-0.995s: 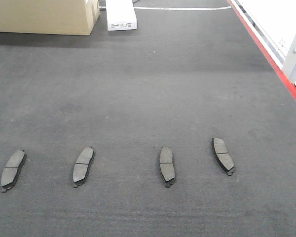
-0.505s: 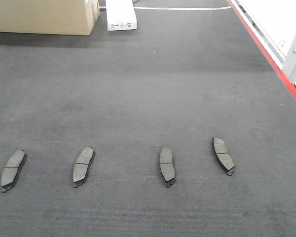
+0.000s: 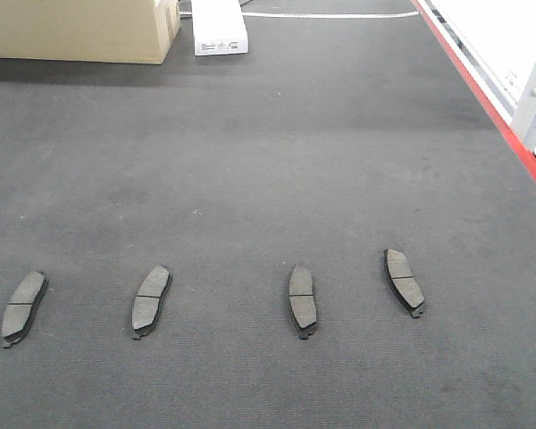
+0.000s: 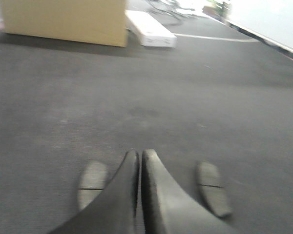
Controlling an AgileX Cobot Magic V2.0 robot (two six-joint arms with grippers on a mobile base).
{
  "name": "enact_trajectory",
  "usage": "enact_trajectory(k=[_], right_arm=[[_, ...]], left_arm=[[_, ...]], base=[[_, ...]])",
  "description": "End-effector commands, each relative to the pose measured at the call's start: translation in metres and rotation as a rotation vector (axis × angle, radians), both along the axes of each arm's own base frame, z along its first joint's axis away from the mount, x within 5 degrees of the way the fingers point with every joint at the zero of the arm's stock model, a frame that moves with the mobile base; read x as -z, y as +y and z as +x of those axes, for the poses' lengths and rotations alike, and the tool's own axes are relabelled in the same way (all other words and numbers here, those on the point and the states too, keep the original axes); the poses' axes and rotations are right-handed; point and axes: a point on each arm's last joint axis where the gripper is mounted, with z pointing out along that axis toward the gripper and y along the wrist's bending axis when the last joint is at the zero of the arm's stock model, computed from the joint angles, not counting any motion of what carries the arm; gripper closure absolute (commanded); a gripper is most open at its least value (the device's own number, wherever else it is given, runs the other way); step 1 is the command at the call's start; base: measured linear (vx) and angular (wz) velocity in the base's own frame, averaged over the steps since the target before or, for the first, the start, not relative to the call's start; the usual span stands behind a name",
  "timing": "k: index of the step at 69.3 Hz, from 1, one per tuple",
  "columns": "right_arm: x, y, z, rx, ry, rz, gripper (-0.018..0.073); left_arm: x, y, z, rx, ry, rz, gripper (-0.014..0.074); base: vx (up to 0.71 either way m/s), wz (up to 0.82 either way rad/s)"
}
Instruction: Move and align brake pads A on conveyor
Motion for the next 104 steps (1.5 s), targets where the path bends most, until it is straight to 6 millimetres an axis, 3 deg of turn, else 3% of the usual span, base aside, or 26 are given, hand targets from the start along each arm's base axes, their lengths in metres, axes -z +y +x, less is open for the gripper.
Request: enact_trajectory(k=[1,10,17,104], right_arm=[[-0.015,0.0,-0.001,0.006,-0.085,0.02,0.0569],[-0.015,0.0,-0.001,0.006,-0.085,0.02,0.0569],[-0.015,0.0,0.0,0.006,-0.084,0.02,0.0569],[-0.015,-0.001,0.0,0.019,-0.09,0.008,0.0569]], left_arm=[[-0.005,0.003,-0.005,-0.036,-0.161,0.028,0.0602],[0.011,0.007,-0.016,-0.1,-0.231,0.069,0.0602],[0.013,0.007,-0.019,-0.108,-0.22,0.08,0.0602],[0.014,0.005,-0.019,-0.067,-0.214,0.121,0.0602]], base=[[0.0,0.0],[0.0,0.0],[0.0,0.0],[0.0,0.0]])
